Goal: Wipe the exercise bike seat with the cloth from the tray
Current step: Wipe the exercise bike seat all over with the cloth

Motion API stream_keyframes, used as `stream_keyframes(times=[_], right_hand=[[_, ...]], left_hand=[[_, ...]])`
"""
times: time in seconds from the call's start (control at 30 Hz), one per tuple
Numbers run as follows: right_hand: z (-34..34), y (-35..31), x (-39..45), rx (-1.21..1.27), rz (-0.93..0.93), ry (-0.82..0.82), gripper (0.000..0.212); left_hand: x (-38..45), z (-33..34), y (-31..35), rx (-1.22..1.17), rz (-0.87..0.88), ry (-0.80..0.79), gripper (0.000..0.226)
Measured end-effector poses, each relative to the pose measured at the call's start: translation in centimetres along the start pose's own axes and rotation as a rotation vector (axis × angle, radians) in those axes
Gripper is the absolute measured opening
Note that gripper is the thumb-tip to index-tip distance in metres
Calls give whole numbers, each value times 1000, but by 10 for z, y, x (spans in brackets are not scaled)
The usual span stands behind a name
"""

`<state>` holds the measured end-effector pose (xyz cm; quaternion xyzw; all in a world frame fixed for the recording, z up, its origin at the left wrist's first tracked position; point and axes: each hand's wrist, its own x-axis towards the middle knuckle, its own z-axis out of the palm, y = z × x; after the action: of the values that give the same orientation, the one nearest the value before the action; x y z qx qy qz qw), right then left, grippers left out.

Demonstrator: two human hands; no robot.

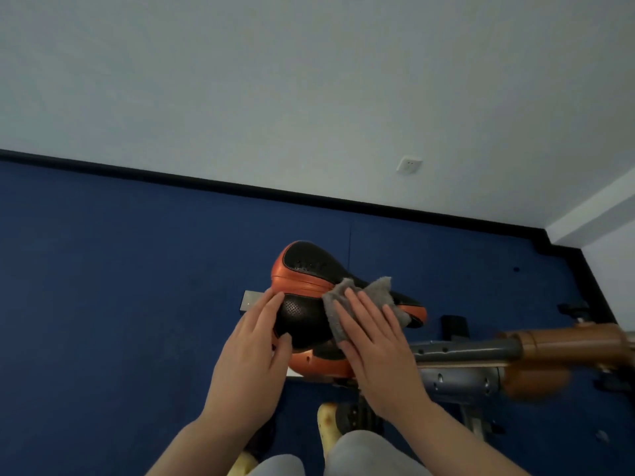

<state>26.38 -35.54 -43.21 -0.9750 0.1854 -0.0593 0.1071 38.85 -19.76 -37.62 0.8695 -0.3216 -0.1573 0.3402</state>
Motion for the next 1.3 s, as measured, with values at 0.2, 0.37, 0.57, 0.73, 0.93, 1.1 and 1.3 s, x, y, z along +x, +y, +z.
stream_keyframes(times=[0.2, 0.37, 0.57, 0.73, 0.93, 1.1, 1.3], right_hand=[[7, -36, 14, 78, 20, 55, 53], [4, 30, -2, -99, -95, 20, 61], [6, 6, -2, -11, 85, 74, 60], [8, -20, 21, -10, -196, 8, 63], [2, 40, -7, -131, -115, -7, 62], [9, -34, 25, 27, -159, 11, 55], [-2, -6, 25, -51, -285, -47, 57]], left_hand=[[10, 20, 8, 33, 8, -18, 64], [9, 13, 3, 130, 30, -75, 64], [7, 22, 6, 130, 14, -44, 65], [6, 24, 7, -49, -31, -16, 71], [-7, 20, 6, -115, -67, 72, 73], [-17, 27, 1, -166, -95, 92, 70], [-11, 23, 3, -178, -74, 118, 61]])
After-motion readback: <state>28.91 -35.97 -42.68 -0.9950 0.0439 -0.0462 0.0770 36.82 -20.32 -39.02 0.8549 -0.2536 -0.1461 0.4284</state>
